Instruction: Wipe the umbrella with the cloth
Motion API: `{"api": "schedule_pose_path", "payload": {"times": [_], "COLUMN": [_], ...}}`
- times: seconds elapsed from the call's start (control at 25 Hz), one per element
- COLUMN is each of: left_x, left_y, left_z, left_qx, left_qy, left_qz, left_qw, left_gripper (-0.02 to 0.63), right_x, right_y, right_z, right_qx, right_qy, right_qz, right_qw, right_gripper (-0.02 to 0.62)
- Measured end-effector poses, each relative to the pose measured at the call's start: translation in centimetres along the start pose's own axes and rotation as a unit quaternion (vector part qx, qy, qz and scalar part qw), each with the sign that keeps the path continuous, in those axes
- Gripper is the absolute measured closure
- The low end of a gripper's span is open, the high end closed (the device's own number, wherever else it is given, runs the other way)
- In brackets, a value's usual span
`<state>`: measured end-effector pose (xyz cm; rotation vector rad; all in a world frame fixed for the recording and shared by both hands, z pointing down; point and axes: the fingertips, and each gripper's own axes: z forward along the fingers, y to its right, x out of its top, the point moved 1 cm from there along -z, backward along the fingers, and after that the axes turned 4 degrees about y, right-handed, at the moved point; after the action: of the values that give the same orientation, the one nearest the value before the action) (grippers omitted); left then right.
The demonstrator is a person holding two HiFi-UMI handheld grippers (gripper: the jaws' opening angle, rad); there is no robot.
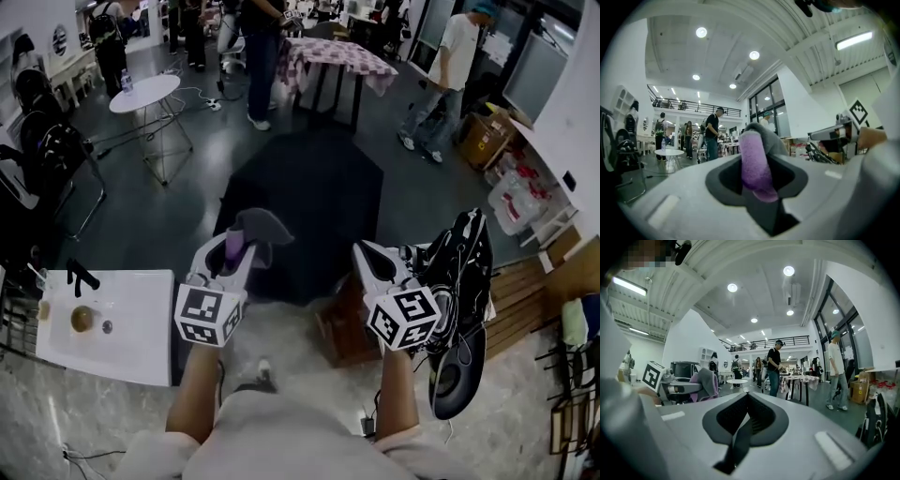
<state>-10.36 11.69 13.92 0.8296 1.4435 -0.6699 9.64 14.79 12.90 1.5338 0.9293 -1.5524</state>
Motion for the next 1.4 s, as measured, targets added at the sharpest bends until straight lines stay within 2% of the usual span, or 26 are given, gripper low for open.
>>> {"api": "schedule_pose_path", "payload": {"times": [0.4,0.56,0.88,1.24,1.4], "left_x": [-2.8,-4.5,-8.3,-13.7,-17.1], "left_y": [-5.5,-7.8,-11.9,-14.8,-16.2], "left_z": [7.0,8.9,13.3,18.6,21.3], "left_qx": [-0.009,-0.012,-0.013,0.007,0.03], "left_qy": [-0.021,-0.035,-0.059,-0.104,-0.123], "left_qz": [-0.012,-0.019,-0.028,-0.035,-0.049], "left_qw": [0.9997,0.9991,0.9978,0.994,0.9907], "left_gripper": [0.48,0.48,0.48,0.478,0.477], "right_x": [-1.8,-2.7,-4.7,-9.1,-11.1], "right_y": [3.1,3.5,5.3,8.1,10.2], "right_z": [8.2,10.6,14.6,18.8,20.9], "right_qx": [-0.003,-0.004,-0.025,-0.013,-0.003], "right_qy": [-0.026,-0.02,-0.039,-0.078,-0.084], "right_qz": [0.009,0.019,0.018,0.031,0.038], "right_qw": [1.0,1.0,0.999,0.996,0.996], "right_gripper": [0.59,0.589,0.589,0.591,0.589]}}
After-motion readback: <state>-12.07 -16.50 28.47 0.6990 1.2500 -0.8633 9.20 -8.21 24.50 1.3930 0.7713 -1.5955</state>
